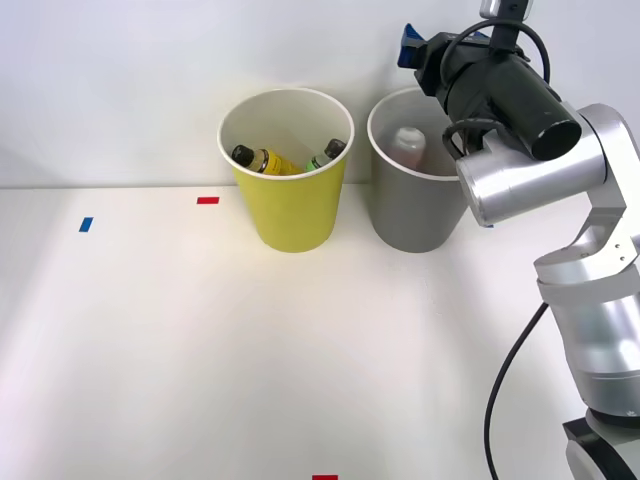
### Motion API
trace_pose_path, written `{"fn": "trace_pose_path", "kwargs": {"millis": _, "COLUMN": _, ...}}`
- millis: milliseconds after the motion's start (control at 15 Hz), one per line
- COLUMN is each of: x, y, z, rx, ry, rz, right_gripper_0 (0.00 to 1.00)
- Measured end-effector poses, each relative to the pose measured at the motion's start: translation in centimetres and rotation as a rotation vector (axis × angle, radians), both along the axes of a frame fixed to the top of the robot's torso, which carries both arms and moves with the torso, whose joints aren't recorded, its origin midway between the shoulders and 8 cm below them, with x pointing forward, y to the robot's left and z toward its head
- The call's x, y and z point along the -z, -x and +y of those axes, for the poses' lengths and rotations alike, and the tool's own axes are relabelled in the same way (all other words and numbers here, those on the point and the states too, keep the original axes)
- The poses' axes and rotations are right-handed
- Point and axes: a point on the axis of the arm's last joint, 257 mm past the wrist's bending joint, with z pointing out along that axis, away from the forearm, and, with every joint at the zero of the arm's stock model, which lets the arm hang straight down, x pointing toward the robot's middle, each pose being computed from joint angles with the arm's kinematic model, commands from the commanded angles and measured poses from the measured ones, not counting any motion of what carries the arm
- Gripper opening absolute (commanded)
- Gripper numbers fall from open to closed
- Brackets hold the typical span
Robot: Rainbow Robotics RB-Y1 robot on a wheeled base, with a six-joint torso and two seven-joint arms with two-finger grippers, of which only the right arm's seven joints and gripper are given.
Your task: Put cans in the gray bin, plastic bottles in the light green bin
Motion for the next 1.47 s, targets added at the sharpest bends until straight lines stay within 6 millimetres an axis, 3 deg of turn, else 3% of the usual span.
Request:
{"fn": "trace_pose_path", "kwargs": {"millis": 333, "x": 0.1, "y": 0.6, "z": 0.8, "rx": -0.044, "ry": 0.003, "rz": -0.064, "right_gripper_0": 1.0}}
{"fn": "trace_pose_path", "kwargs": {"millis": 800, "x": 2.5, "y": 5.0, "z": 0.8, "rx": -0.177, "ry": -0.049, "rz": -0.277, "right_gripper_0": 1.0}}
{"fn": "trace_pose_path", "kwargs": {"millis": 1067, "x": 3.9, "y": 7.8, "z": -0.3, "rx": -0.211, "ry": -0.08, "rz": -0.355, "right_gripper_0": 1.0}}
{"fn": "trace_pose_path", "kwargs": {"millis": 1467, "x": 8.3, "y": 11.9, "z": -2.8, "rx": -0.215, "ry": -0.099, "rz": -0.379, "right_gripper_0": 1.0}}
